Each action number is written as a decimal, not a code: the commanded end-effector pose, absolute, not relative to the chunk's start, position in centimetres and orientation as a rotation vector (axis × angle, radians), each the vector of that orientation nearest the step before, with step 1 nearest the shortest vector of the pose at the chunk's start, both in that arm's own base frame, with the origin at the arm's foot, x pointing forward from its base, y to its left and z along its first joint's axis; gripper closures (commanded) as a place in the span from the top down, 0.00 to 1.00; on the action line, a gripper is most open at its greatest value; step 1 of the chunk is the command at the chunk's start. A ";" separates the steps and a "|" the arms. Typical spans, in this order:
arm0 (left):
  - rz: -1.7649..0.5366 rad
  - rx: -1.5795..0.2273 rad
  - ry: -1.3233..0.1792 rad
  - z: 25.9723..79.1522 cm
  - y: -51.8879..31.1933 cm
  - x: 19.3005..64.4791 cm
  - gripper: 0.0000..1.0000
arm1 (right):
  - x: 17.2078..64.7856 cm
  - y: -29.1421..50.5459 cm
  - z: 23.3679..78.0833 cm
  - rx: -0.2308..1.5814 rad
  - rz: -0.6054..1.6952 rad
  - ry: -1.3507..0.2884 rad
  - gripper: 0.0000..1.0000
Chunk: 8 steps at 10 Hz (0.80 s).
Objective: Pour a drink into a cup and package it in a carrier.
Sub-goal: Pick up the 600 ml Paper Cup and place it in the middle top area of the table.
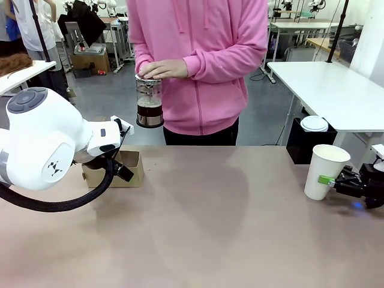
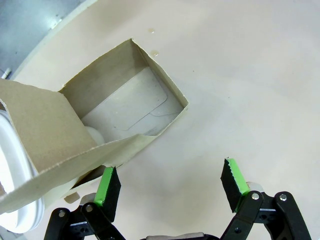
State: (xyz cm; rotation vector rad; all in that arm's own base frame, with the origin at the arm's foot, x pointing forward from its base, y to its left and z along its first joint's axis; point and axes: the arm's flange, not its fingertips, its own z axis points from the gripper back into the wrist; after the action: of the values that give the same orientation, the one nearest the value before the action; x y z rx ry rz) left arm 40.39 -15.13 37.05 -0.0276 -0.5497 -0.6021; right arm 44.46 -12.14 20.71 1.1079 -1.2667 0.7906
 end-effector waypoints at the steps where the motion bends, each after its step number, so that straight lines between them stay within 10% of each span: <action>1: -0.602 -0.029 -0.550 37.1 -15.1 40.4 1.00 | 44.4 -12.3 20.8 1.095 0.797 -1.275 0.80; 8: -0.602 -0.029 -0.550 37.1 -15.1 40.4 1.00 | 47.4 -4.1 28.5 1.060 0.610 -1.282 0.80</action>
State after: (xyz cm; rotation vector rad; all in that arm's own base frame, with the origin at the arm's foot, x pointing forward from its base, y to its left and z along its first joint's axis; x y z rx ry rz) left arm 40.39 -15.14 37.05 -0.0277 -0.5497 -0.6024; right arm 46.56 -6.93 26.35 1.0992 -1.2953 0.6805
